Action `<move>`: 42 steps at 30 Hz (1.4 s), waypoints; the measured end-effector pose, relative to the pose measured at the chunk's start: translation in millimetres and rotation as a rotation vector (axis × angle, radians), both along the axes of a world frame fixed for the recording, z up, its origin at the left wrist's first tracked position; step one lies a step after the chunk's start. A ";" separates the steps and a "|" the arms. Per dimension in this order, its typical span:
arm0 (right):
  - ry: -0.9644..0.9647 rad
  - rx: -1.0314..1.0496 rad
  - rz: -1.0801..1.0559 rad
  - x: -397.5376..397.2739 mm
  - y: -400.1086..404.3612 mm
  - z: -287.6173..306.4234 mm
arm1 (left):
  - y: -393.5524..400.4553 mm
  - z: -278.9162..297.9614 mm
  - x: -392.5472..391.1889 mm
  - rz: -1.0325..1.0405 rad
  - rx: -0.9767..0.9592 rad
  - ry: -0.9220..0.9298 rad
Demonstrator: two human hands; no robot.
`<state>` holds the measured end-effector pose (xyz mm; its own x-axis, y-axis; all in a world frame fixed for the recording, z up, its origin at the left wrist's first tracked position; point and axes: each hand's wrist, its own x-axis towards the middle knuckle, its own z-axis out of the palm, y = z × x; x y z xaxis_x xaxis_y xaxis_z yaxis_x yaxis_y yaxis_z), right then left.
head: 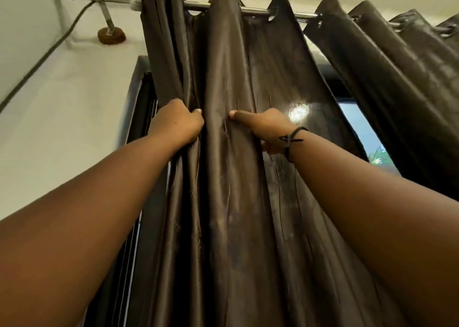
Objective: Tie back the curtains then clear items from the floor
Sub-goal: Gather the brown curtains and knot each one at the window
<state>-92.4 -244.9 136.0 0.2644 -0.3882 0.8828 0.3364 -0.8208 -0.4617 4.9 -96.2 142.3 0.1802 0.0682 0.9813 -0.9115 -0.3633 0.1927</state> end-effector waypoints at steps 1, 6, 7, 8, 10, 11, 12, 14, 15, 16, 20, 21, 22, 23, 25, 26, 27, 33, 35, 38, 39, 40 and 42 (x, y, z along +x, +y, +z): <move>-0.035 -0.014 -0.030 4.3 -1.5 3.5 | -5.2 1.4 0.2 0.011 0.018 -0.002; -0.113 -0.145 -0.286 3.7 -19.7 10.0 | -34.5 9.0 -14.3 0.050 0.137 -0.013; -0.119 -0.166 -0.333 2.3 -24.6 10.1 | -42.7 11.0 -20.0 0.039 0.148 -0.024; -0.120 -0.184 -0.366 0.1 -29.5 10.0 | -53.1 12.2 -27.6 0.022 0.153 -0.035; -0.130 -0.217 -0.419 -5.8 -39.8 10.6 | -79.2 12.5 -47.2 -0.024 0.163 -0.055; -0.137 -0.219 -0.442 -10.7 -47.4 10.8 | -94.3 10.6 -59.6 -0.054 0.178 -0.067; -0.153 -0.220 -0.457 -16.6 -55.6 10.7 | -108.5 8.1 -71.7 -0.083 0.200 -0.080; -0.191 -0.225 -0.503 -27.4 -74.7 11.4 | -129.1 4.9 -87.8 -0.120 0.223 -0.081; -0.200 -0.222 -0.531 -32.0 -83.0 10.8 | -133.7 4.2 -89.2 -0.122 0.228 -0.074; -0.206 -0.218 -0.556 -36.6 -89.1 9.7 | -134.2 3.4 -87.6 -0.118 0.230 -0.069; -0.188 -0.238 -0.582 -34.9 -84.7 5.2 | -119.0 1.4 -54.1 -0.134 0.198 -0.018; -0.166 -0.264 -0.563 -28.0 -74.1 4.8 | -111.7 1.6 -45.7 -0.185 0.172 0.015; -0.136 -0.302 -0.540 -18.6 -60.1 5.1 | -103.2 1.2 -39.3 -0.266 0.137 0.063; -0.097 -0.356 -0.513 -8.0 -42.7 5.7 | -93.0 0.0 -35.1 -0.368 0.099 0.115; -0.028 -0.489 -0.431 12.7 -2.9 9.3 | -71.9 -0.3 -30.8 -0.542 -0.021 0.190; -0.018 -0.544 -0.387 22.0 18.8 12.5 | -58.3 3.8 -25.0 -0.600 -0.095 0.199; -0.015 -0.580 -0.348 29.6 39.9 17.1 | -42.5 7.4 -19.9 -0.636 -0.164 0.201; 0.050 -0.675 -0.037 44.4 144.9 31.0 | 63.9 24.0 9.9 -0.604 -0.383 0.155; 0.125 -0.691 -0.087 44.4 149.9 31.9 | 77.1 18.3 10.5 -0.571 -0.319 0.162; 0.291 -0.678 -0.193 35.0 133.9 33.3 | 73.2 7.1 13.7 -0.523 -0.207 0.153; 0.295 -0.640 -0.181 27.4 123.9 32.7 | 68.5 4.0 14.0 -0.517 -0.179 0.160; 0.235 -0.588 -0.170 17.5 114.7 32.8 | 63.9 3.0 15.9 -0.516 -0.157 0.151; -0.096 -0.419 -0.363 -1.2 91.4 36.3 | 58.6 -1.4 14.7 -0.506 -0.129 0.119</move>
<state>-93.6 -153.5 172.3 0.0901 -0.0499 0.9947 0.0228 -0.9984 -0.0522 19.6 -37.6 140.8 0.3311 0.0627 0.9415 -0.9359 0.1490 0.3192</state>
